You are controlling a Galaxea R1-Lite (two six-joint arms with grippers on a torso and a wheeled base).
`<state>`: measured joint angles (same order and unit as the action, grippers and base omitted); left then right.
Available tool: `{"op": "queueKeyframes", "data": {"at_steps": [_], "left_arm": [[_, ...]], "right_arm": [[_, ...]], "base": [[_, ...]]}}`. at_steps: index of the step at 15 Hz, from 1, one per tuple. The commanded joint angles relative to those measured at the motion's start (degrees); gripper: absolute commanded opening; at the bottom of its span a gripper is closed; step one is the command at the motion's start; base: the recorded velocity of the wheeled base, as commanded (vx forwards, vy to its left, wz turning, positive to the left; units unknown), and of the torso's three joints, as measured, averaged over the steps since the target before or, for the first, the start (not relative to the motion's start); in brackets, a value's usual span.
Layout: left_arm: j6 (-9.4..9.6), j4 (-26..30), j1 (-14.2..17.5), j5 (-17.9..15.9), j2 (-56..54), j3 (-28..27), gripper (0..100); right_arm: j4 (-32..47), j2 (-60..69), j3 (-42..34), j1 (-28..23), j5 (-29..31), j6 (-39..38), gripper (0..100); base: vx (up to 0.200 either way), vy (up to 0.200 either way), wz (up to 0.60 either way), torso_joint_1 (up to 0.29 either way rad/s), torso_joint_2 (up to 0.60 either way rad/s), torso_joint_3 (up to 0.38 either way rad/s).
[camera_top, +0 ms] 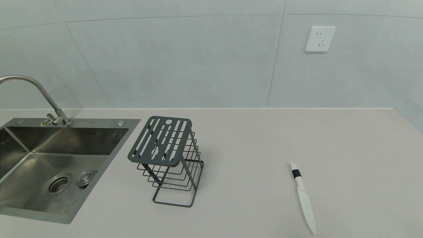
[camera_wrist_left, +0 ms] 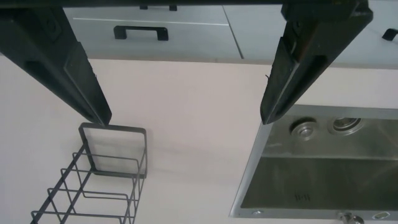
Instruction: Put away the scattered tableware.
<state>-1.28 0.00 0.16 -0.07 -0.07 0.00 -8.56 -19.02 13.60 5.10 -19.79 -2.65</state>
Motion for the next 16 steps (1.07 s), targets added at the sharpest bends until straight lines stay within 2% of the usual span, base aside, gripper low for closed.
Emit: {"op": "queueKeyframes", "data": {"at_steps": [1,6,9,16], "left_arm": [[-0.04,0.0,0.02,-0.01,0.07,0.0,100],[-0.04,0.0,0.02,-0.01,0.07,0.0,100],[-0.04,0.0,0.02,-0.01,0.07,0.0,100],[0.05,0.0,0.02,-0.01,0.07,0.0,100]], "right_arm": [[-0.23,-7.35,2.39,0.97,-0.25,1.06,100],[-0.32,-17.11,3.01,2.29,-3.33,7.92,100],[-1.99,-26.25,4.32,4.4,-3.77,8.97,100],[-4.45,-36.62,5.64,5.28,-5.35,11.43,100]], "base": [[0.0,0.0,0.0,0.0,0.0,0.0],[0.0,0.0,0.0,0.0,0.0,0.0],[0.0,0.0,0.0,0.0,0.0,0.0],[0.0,0.0,0.0,0.0,0.0,0.0]]}}
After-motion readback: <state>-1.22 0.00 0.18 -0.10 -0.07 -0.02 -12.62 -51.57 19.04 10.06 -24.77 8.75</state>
